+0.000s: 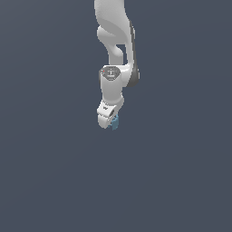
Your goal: Pick up the object and move it to a goal position.
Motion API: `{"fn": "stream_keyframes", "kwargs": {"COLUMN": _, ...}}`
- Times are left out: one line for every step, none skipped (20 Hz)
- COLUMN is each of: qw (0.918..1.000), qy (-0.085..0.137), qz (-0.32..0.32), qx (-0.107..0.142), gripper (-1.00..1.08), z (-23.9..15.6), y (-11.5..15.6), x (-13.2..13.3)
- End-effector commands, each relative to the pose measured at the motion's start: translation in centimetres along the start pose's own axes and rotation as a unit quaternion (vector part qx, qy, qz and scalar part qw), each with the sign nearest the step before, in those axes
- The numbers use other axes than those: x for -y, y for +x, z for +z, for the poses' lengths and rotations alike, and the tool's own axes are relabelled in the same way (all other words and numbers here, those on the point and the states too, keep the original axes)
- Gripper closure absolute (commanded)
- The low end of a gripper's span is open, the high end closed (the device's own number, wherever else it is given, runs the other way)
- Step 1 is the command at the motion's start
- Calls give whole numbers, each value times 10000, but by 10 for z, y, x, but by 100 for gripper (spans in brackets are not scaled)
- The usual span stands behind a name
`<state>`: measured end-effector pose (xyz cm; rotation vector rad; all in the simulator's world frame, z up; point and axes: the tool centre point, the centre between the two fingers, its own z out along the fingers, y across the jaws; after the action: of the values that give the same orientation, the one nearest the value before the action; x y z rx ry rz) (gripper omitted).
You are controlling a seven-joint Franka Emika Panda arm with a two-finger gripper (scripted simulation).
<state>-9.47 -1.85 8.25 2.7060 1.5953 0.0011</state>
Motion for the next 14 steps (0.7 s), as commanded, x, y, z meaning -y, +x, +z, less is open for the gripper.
{"fn": "stream_keyframes", "kwargs": {"qw": 10000, "qy": -4, "qz": 2, "qx": -1, "gripper": 108, "z": -9, "y": -4, "x": -2}}
{"fn": "stream_keyframes", "kwargs": {"qw": 10000, "qy": -4, "qz": 2, "qx": -1, "gripper": 108, "z": -14, "y": -7, "x": -2}}
{"fn": "stream_keyframes", "kwargs": {"qw": 10000, "qy": -4, "qz": 2, "qx": -1, "gripper": 108, "z": -19, "y": -9, "x": -3}}
{"fn": "stream_keyframes", "kwargs": {"qw": 10000, "qy": -2, "qz": 0, "qx": -3, "gripper": 108, "z": -25, "y": -12, "x": -4}}
{"fn": "stream_keyframes", "kwargs": {"qw": 10000, "qy": -2, "qz": 0, "qx": -3, "gripper": 108, "z": -31, "y": -15, "x": -5}}
{"fn": "stream_keyframes", "kwargs": {"qw": 10000, "qy": -2, "qz": 0, "qx": -3, "gripper": 108, "z": -38, "y": -18, "x": -6}}
{"fn": "stream_keyframes", "kwargs": {"qw": 10000, "qy": -1, "qz": -1, "qx": -5, "gripper": 108, "z": -45, "y": -21, "x": -7}}
{"fn": "stream_keyframes", "kwargs": {"qw": 10000, "qy": -1, "qz": -1, "qx": -5, "gripper": 108, "z": -53, "y": -25, "x": -8}}
{"fn": "stream_keyframes", "kwargs": {"qw": 10000, "qy": 1, "qz": -2, "qx": -8, "gripper": 108, "z": -61, "y": -29, "x": -10}}
{"fn": "stream_keyframes", "kwargs": {"qw": 10000, "qy": 1, "qz": -2, "qx": -8, "gripper": 108, "z": -70, "y": -33, "x": -11}}
{"fn": "stream_keyframes", "kwargs": {"qw": 10000, "qy": 2, "qz": -3, "qx": -11, "gripper": 108, "z": -79, "y": -37, "x": -12}}
{"fn": "stream_keyframes", "kwargs": {"qw": 10000, "qy": 3, "qz": -3, "qx": -13, "gripper": 108, "z": -89, "y": -41, "x": -14}}
{"fn": "stream_keyframes", "kwargs": {"qw": 10000, "qy": 3, "qz": -3, "qx": -13, "gripper": 108, "z": -98, "y": -46, "x": -15}}
{"fn": "stream_keyframes", "kwargs": {"qw": 10000, "qy": 4, "qz": -4, "qx": -16, "gripper": 108, "z": -109, "y": -51, "x": -17}}
